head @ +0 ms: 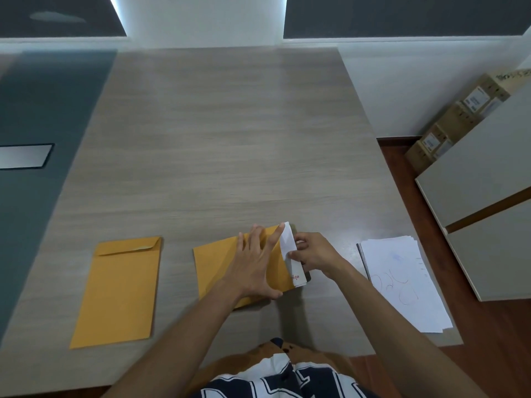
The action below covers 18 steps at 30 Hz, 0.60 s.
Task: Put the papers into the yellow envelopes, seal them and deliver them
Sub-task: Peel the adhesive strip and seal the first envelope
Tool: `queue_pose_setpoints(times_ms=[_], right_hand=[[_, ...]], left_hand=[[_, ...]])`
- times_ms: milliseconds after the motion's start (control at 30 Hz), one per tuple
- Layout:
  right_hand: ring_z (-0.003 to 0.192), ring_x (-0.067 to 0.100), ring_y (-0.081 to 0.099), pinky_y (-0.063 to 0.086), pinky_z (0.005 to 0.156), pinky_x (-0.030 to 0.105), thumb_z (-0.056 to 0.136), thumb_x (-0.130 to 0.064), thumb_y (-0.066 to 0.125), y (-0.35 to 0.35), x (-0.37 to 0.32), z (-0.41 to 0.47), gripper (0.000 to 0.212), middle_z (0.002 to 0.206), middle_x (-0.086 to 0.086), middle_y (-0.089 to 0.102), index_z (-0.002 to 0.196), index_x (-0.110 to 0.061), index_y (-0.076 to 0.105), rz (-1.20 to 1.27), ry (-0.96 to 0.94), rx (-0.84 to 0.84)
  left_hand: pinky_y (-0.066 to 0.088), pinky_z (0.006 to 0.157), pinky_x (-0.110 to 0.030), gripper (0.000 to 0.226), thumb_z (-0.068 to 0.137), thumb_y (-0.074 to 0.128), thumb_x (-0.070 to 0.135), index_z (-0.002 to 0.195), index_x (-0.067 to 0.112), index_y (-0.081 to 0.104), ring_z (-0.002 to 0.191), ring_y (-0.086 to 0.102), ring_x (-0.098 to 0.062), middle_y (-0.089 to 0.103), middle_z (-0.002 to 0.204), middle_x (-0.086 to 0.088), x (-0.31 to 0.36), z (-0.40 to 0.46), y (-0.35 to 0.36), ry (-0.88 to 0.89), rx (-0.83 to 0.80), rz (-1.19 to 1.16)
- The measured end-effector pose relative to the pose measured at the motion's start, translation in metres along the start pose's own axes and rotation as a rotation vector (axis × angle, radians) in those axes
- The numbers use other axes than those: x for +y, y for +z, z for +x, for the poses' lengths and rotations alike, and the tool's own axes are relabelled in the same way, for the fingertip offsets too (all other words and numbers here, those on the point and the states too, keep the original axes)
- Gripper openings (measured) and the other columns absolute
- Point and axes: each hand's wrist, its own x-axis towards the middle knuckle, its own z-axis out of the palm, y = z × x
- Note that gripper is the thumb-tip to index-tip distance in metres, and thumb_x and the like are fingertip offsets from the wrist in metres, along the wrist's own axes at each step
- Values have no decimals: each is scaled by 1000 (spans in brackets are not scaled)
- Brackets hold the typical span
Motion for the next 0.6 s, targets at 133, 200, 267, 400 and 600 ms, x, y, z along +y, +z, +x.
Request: queue_pose_setpoints(times_ms=[133, 200, 267, 400, 600], right_hand=[[98, 28, 68, 61, 75, 43, 86, -12, 72, 7, -3, 0, 45, 114, 9, 70, 128, -10, 58, -31, -18, -20], [93, 26, 69, 62, 72, 38, 87, -14, 71, 7, -5, -1, 40, 109, 8, 70, 126, -10, 60, -34, -12, -31], [86, 26, 71, 62, 71, 37, 88, -16, 70, 4, -6, -1, 33, 98, 8, 71, 119, -7, 65, 2, 10, -29], [76, 27, 73, 62, 74, 43, 88, -13, 70, 1, -8, 1, 21, 88, 14, 73, 106, -2, 69, 47, 40, -11], [70, 24, 70, 62, 70, 38, 88, -10, 69, 12, -12, 1, 8, 79, 11, 70, 95, -5, 69, 46, 44, -40]], left_hand=[[10, 117, -62, 149, 51, 78, 72, 148, 35, -30, 148, 5, -34, 11, 154, -16, 0, -2, -1, 0, 18, -2], [12, 117, -62, 149, 51, 78, 71, 148, 35, -29, 147, 6, -34, 12, 154, -14, -1, -3, -1, 2, 26, -3], [12, 117, -63, 149, 50, 78, 71, 148, 36, -29, 147, 7, -33, 12, 154, -14, -2, -5, -1, 1, 31, -10], [12, 117, -63, 149, 51, 79, 68, 148, 36, -29, 148, 6, -34, 12, 154, -15, -2, -7, -3, 8, 25, -22], [11, 118, -61, 149, 52, 82, 65, 147, 38, -29, 148, 7, -34, 14, 154, -16, 1, -7, -4, 23, 31, -46]])
